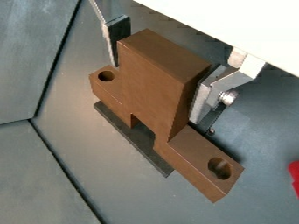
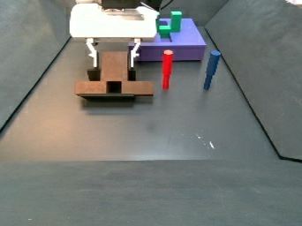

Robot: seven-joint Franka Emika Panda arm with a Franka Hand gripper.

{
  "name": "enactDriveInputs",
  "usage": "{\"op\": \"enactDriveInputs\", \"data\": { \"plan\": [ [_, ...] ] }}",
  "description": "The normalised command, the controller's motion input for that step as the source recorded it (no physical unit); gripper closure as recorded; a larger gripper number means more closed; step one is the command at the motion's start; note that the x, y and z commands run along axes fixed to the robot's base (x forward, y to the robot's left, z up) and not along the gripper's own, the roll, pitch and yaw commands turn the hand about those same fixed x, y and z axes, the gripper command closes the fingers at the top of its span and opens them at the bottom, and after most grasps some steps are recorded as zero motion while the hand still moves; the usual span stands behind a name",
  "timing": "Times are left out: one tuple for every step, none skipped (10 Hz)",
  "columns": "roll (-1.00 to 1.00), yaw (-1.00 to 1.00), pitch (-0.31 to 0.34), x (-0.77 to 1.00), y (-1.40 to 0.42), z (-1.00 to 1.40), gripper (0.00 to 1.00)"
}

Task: Pick up the brown object. Move up. Place the brown object on the fixture. Regrasp the brown object. Move to above the board. Insert the brown object.
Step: Regrasp the brown object.

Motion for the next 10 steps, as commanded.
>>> {"op": "enactDriveInputs", "data": {
  "plan": [
    [0.05, 0.00, 0.040, 0.00, 0.00, 0.00, 0.00],
    [0.00, 0.00, 0.000, 0.00, 0.00, 0.00, 0.00],
    [0.00, 0.00, 0.000, 0.00, 0.00, 0.00, 1.00],
    [0.00, 0.00, 0.000, 0.00, 0.00, 0.00, 1.00],
    [0.00, 0.00, 0.000, 0.00, 0.00, 0.00, 1.00],
    [0.00, 0.00, 0.000, 0.00, 0.00, 0.00, 1.00],
    [0.00, 0.00, 0.000, 0.00, 0.00, 0.00, 1.00],
    [0.00, 0.00, 0.000, 0.00, 0.00, 0.00, 1.00],
    [0.00, 0.00, 0.000, 0.00, 0.00, 0.00, 1.00],
    [0.00, 0.00, 0.000, 0.00, 0.00, 0.00, 1.00]
  ]
}}
